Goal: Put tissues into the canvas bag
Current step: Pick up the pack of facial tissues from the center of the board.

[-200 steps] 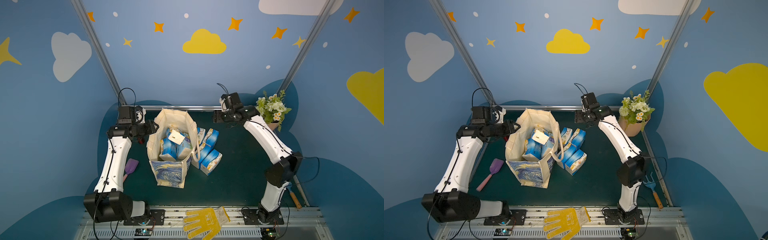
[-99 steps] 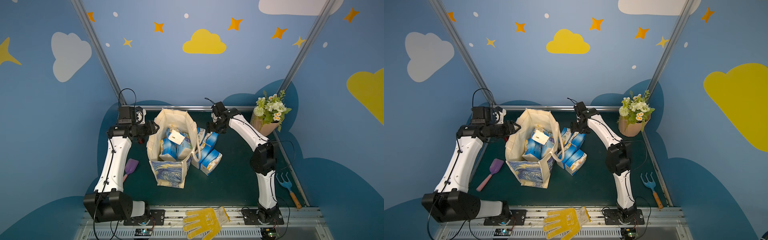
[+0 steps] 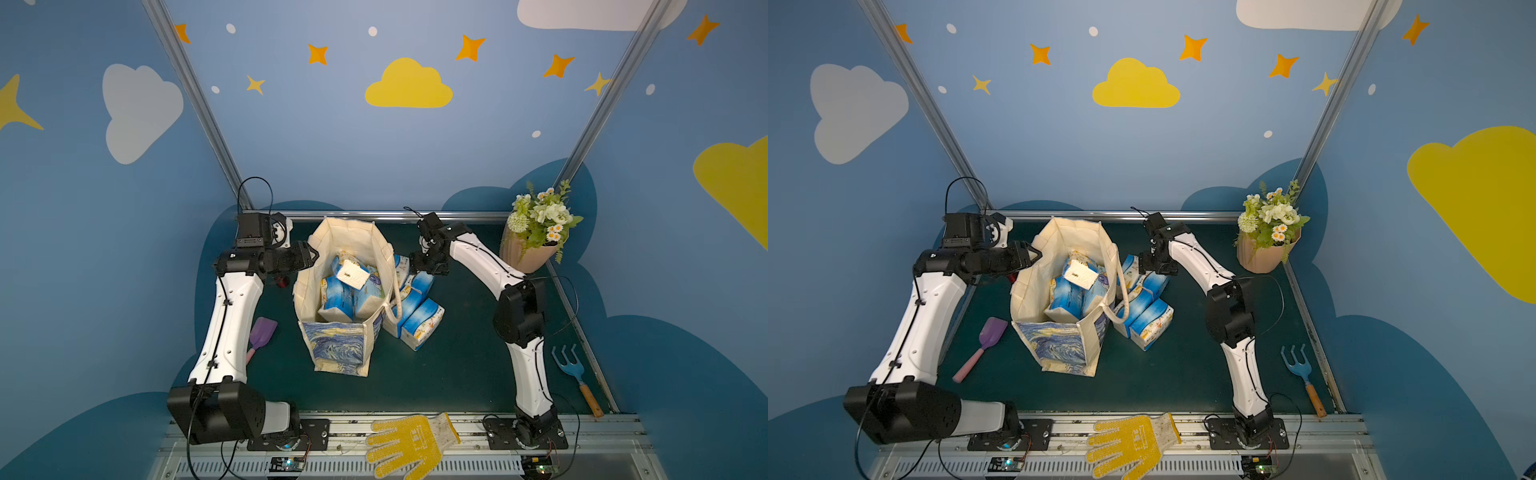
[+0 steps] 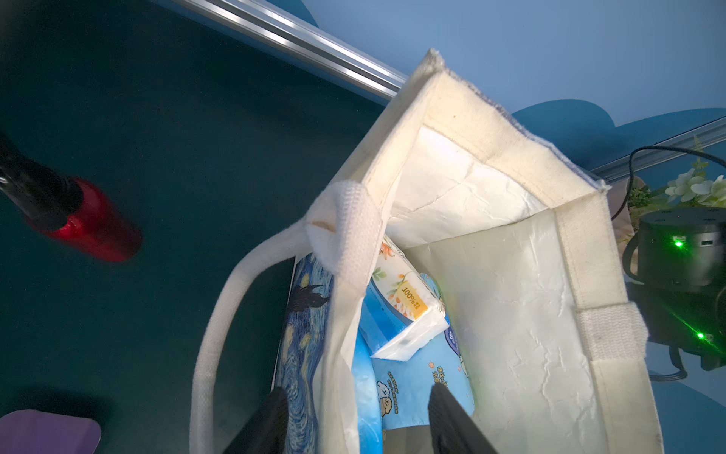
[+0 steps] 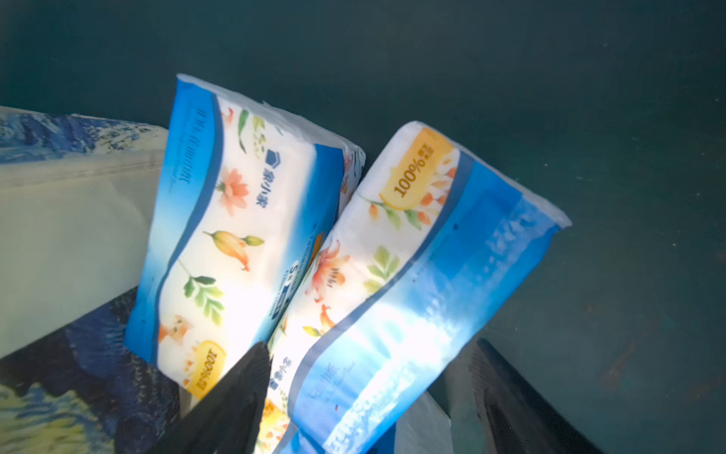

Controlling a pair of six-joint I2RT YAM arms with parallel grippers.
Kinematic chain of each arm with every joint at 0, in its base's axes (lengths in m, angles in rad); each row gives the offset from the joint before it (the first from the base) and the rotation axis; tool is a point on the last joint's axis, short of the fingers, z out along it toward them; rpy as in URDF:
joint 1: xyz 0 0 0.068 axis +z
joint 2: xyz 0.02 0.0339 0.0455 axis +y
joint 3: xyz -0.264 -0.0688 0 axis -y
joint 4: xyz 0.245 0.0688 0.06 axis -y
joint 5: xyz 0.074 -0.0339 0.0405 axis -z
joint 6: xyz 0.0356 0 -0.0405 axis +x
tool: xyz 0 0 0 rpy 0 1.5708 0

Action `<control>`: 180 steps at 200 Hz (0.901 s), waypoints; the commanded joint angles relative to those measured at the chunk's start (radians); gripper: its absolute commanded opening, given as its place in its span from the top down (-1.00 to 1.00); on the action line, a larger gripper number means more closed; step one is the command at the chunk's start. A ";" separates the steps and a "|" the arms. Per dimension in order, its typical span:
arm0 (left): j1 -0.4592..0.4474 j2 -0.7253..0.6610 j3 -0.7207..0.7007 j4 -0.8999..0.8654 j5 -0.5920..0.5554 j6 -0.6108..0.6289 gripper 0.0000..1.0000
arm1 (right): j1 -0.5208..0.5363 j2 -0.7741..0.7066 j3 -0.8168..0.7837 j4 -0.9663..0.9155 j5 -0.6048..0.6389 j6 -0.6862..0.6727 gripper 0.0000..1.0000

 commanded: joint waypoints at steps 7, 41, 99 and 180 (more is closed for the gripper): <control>0.003 0.005 0.007 -0.012 0.004 0.014 0.70 | 0.006 0.047 0.023 -0.019 0.034 0.012 -0.61; 0.003 0.005 0.002 -0.009 0.005 0.014 0.70 | 0.004 0.088 0.024 -0.022 0.041 0.018 -0.62; 0.005 0.006 0.008 -0.016 -0.001 0.025 0.70 | -0.023 0.077 -0.005 -0.090 0.168 0.004 -0.62; 0.004 0.020 0.005 0.002 0.016 0.008 0.70 | -0.066 -0.081 -0.135 0.009 0.028 -0.001 -0.65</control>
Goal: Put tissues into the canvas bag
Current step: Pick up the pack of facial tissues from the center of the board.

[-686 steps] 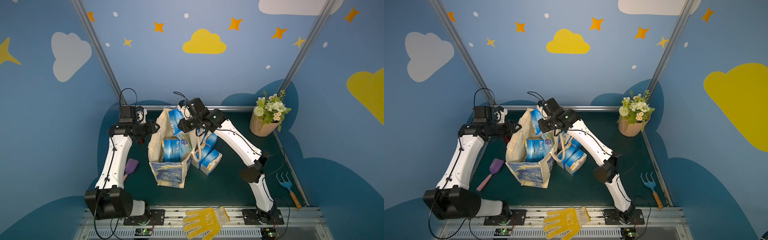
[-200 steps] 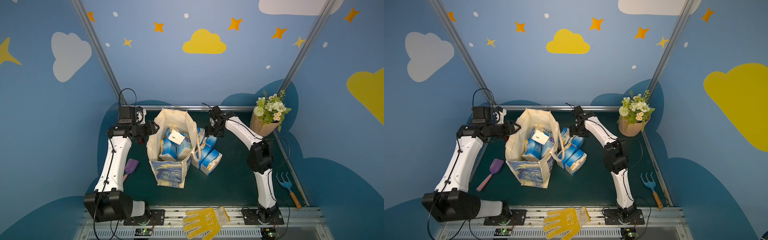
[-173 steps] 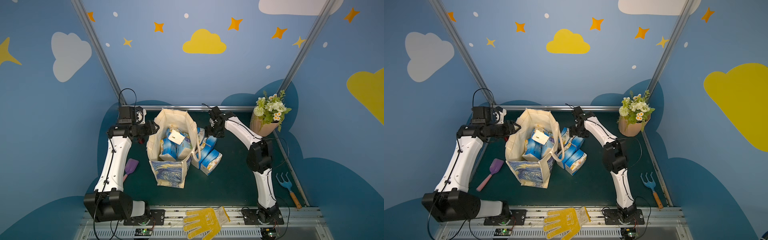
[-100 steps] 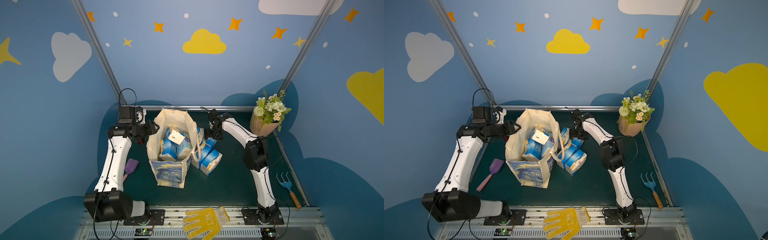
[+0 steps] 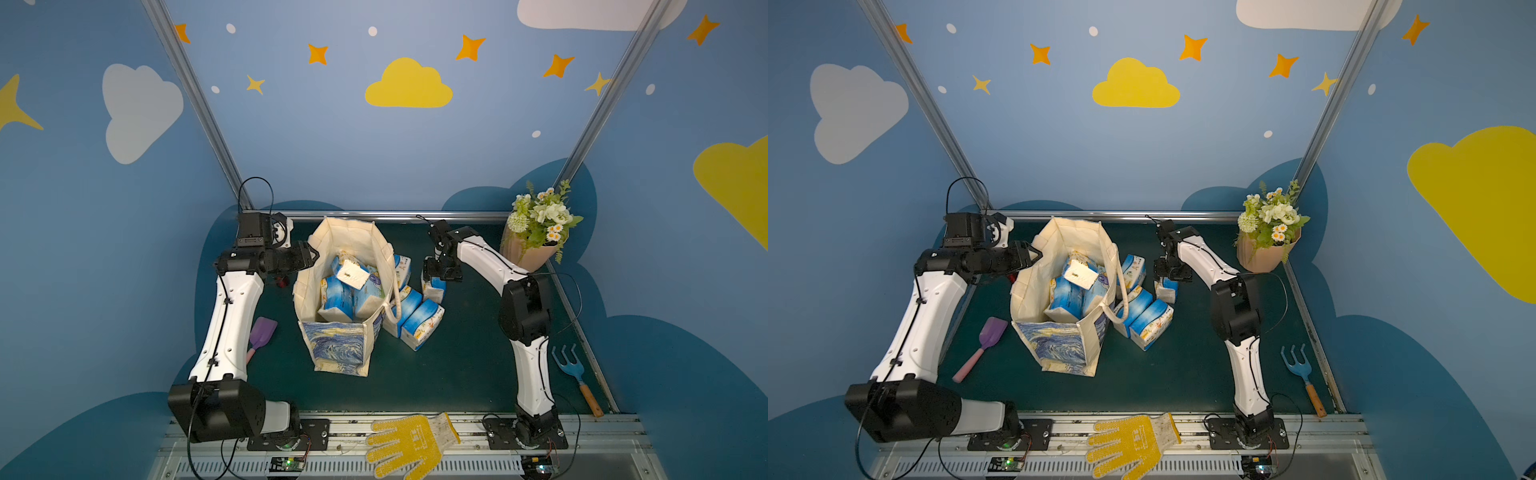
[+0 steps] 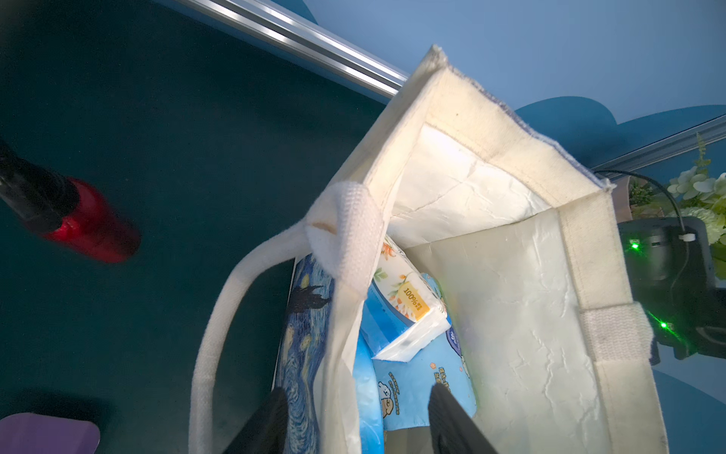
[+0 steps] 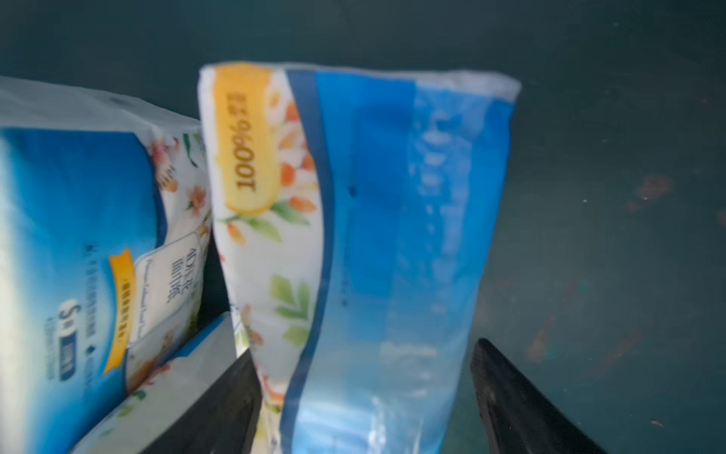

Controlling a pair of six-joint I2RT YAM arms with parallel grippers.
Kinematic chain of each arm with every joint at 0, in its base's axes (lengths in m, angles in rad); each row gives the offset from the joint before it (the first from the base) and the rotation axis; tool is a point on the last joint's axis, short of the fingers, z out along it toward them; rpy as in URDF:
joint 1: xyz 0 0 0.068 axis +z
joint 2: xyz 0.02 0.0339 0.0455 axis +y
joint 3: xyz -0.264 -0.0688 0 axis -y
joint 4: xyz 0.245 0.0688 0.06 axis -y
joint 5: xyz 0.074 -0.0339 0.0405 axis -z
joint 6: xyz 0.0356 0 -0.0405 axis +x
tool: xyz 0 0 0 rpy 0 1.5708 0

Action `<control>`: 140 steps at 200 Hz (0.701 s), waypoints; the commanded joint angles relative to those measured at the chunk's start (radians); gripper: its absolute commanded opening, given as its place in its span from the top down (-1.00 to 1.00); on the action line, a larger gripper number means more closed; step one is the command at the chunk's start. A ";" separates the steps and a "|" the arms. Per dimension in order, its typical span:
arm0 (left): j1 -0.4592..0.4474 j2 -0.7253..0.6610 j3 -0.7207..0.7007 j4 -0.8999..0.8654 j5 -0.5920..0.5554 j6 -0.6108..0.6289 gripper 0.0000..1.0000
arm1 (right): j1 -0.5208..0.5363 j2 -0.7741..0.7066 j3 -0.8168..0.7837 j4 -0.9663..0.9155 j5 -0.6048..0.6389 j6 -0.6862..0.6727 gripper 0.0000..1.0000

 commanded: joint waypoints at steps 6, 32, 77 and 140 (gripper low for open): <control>0.004 0.007 0.005 -0.001 0.010 0.005 0.70 | 0.012 -0.068 -0.004 0.019 -0.048 0.000 -0.65; 0.004 0.002 0.003 -0.006 0.001 0.009 0.69 | 0.022 -0.097 0.007 0.031 -0.044 -0.002 -0.66; 0.004 0.005 0.001 0.003 0.014 0.003 0.69 | 0.023 -0.042 0.064 -0.023 -0.007 -0.012 -0.71; 0.004 -0.002 0.001 -0.006 -0.003 0.018 0.70 | 0.033 0.057 0.147 -0.107 0.135 -0.009 -0.73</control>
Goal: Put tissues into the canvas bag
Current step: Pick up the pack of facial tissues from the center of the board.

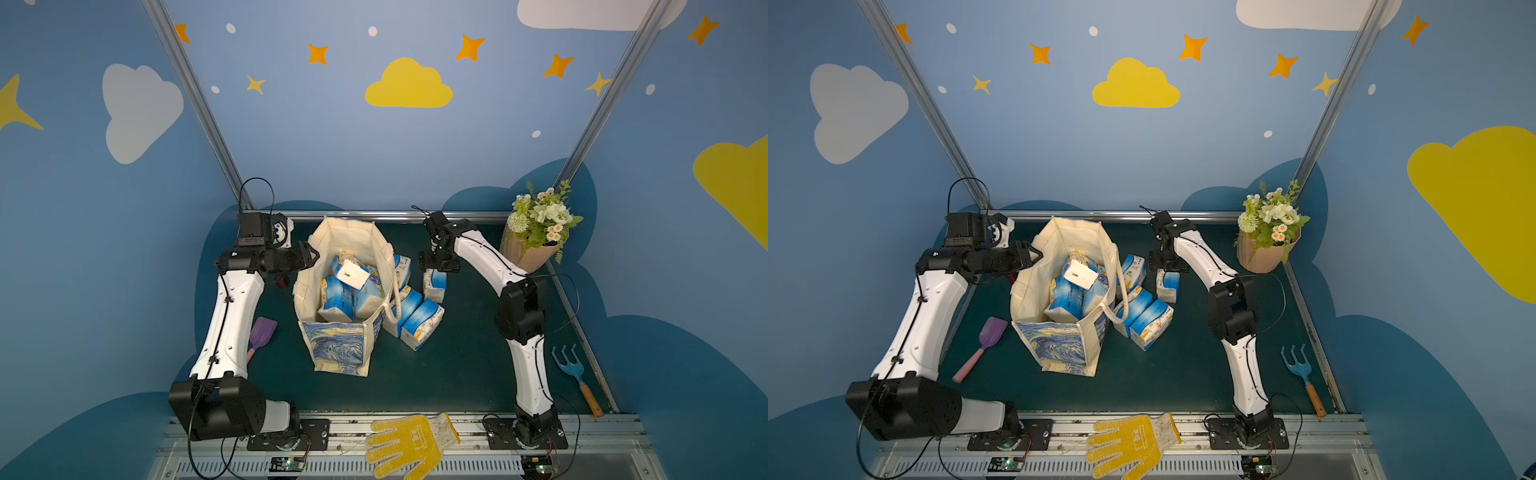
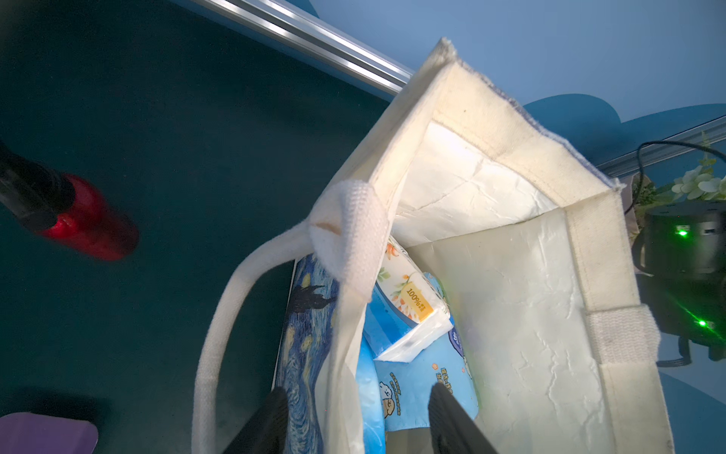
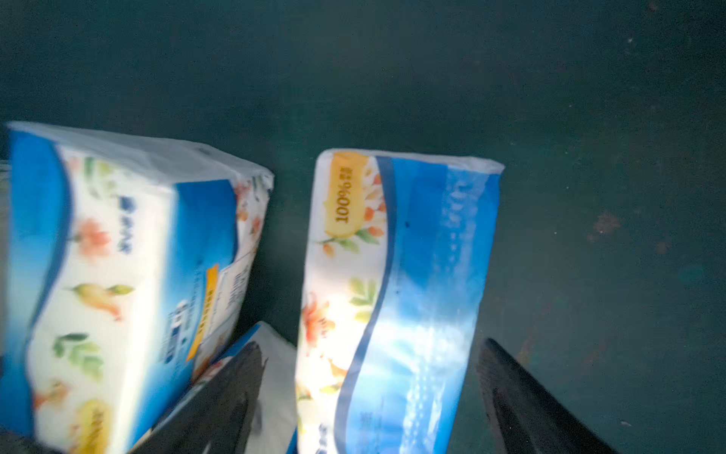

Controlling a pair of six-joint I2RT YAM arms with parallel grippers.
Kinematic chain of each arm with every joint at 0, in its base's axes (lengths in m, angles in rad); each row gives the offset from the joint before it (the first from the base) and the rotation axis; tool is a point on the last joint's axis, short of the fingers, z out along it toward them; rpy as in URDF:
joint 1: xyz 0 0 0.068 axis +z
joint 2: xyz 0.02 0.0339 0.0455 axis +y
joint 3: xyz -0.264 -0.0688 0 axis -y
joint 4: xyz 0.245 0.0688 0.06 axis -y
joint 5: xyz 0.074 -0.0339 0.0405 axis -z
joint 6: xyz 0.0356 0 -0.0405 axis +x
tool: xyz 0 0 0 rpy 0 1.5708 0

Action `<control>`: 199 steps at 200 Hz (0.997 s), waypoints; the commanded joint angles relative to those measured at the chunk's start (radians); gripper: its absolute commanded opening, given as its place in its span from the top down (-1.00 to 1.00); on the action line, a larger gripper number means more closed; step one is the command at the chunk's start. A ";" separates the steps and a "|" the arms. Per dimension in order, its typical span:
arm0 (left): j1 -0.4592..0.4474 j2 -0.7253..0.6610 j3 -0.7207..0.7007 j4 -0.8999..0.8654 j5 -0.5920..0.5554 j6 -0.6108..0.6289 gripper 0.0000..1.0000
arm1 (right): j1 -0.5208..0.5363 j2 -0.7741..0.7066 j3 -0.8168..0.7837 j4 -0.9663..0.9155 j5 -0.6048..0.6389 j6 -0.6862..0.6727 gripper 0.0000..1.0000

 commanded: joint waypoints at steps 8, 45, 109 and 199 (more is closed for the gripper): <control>0.004 -0.004 0.001 -0.006 -0.002 0.016 0.69 | 0.006 0.004 -0.023 -0.031 0.037 -0.005 -0.73; 0.004 0.010 0.001 0.005 0.014 0.005 0.72 | 0.002 0.057 -0.010 -0.029 0.021 -0.002 -0.73; 0.004 0.001 -0.004 -0.004 0.001 0.015 0.93 | -0.011 0.094 -0.010 -0.007 -0.018 -0.007 -0.46; 0.004 -0.019 -0.062 0.032 -0.076 0.046 0.93 | -0.014 -0.101 -0.128 0.113 -0.032 -0.023 0.36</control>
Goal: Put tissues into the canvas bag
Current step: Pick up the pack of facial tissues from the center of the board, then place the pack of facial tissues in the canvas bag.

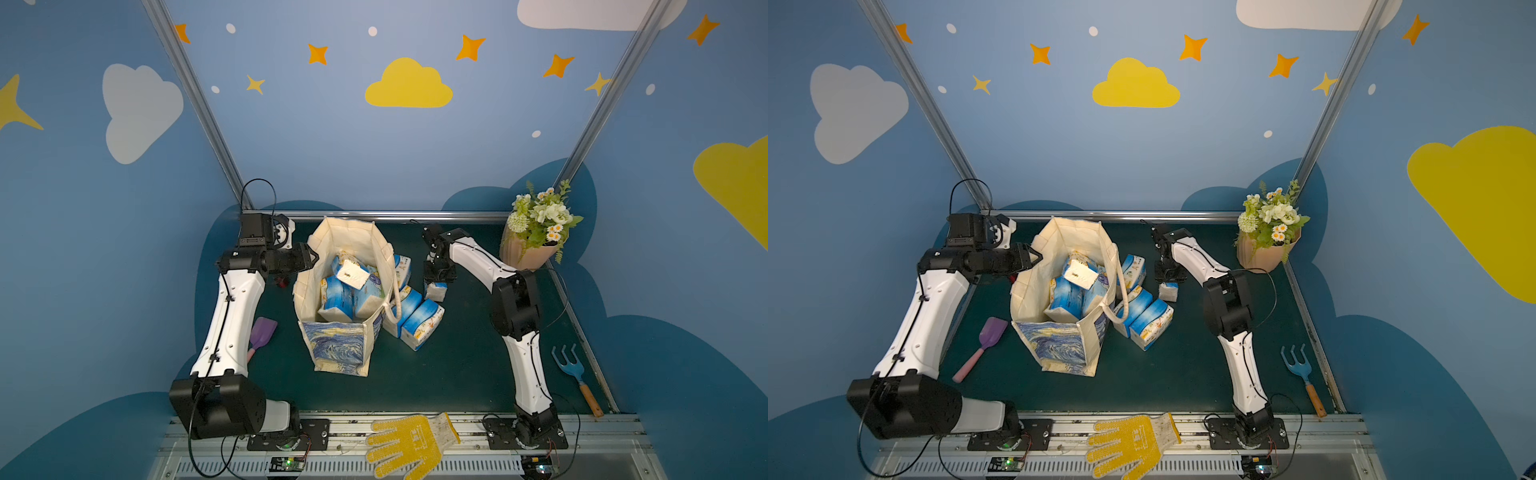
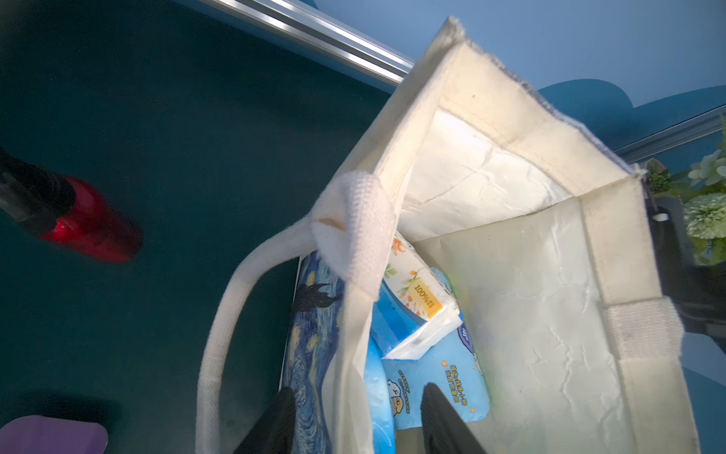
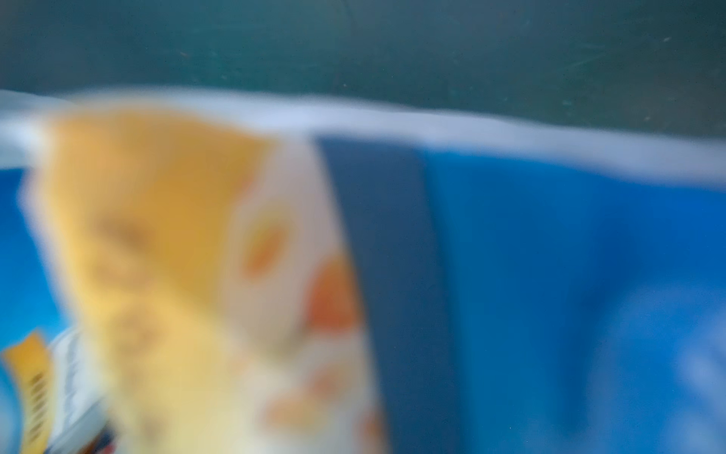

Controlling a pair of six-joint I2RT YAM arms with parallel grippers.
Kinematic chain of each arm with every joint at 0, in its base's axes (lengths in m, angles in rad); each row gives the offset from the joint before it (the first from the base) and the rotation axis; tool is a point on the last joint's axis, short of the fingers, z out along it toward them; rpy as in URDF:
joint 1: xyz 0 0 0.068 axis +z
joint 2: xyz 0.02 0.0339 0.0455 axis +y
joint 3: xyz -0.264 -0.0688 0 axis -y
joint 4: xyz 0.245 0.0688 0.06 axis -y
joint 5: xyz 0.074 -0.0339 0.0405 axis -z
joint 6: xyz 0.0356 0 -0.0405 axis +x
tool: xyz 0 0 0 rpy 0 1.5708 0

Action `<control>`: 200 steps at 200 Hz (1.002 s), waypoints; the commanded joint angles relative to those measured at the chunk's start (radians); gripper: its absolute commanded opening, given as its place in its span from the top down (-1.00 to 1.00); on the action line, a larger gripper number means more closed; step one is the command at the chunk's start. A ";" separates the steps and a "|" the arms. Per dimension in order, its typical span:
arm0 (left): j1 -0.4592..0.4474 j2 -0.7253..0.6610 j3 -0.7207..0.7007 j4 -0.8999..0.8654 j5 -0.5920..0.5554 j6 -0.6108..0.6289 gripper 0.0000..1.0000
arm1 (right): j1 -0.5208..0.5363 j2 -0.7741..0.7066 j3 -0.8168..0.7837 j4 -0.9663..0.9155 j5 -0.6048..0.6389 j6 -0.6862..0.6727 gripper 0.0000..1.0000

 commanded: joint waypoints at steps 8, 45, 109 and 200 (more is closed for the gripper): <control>0.004 -0.037 -0.056 0.052 -0.062 0.006 0.92 | 0.002 -0.164 -0.033 0.059 0.005 -0.016 0.39; 0.004 -0.041 -0.068 0.062 -0.051 0.005 0.92 | 0.020 -0.292 -0.020 0.055 0.028 -0.051 0.40; 0.005 -0.029 -0.061 0.058 -0.015 -0.009 0.92 | 0.183 -0.478 0.091 0.112 0.021 -0.180 0.32; 0.004 -0.038 -0.052 0.057 0.012 -0.011 0.92 | 0.406 -0.346 0.357 0.184 -0.153 -0.210 0.30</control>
